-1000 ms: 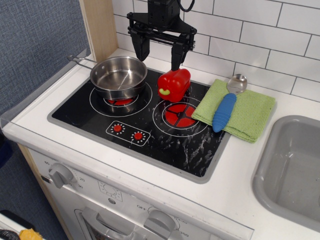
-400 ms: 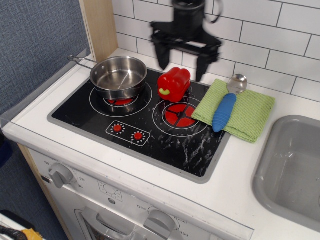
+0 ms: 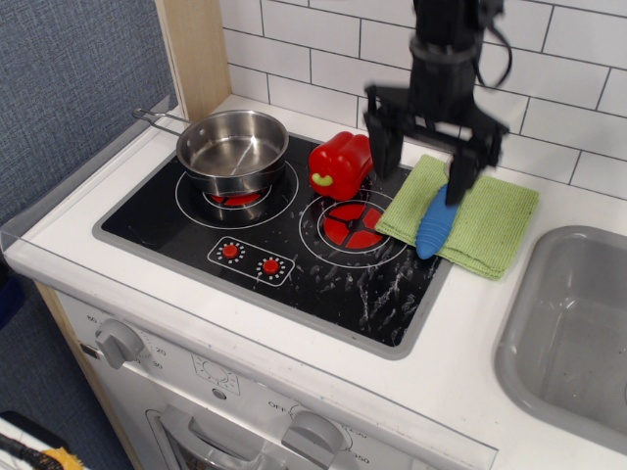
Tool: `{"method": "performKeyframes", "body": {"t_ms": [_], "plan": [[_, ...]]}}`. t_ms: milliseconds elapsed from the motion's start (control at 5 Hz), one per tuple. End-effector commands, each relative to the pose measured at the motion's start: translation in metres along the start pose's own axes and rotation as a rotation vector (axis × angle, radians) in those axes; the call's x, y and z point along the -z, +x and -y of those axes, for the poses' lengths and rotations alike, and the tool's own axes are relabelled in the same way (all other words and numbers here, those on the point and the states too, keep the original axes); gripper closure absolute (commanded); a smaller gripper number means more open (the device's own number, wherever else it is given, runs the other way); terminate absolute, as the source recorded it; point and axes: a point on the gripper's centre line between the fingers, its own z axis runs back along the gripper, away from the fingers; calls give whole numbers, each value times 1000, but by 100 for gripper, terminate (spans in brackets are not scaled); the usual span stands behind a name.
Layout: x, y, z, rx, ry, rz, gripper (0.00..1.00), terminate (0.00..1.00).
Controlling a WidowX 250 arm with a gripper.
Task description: Place the blue spoon in front of the red pepper
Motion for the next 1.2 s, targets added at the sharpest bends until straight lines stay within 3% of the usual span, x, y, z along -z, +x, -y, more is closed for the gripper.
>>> {"method": "performKeyframes", "body": {"t_ms": [0, 1000], "plan": [[3, 14, 20, 26, -8, 9, 0, 0], [17, 16, 19, 0, 5, -28, 0, 0]]}}
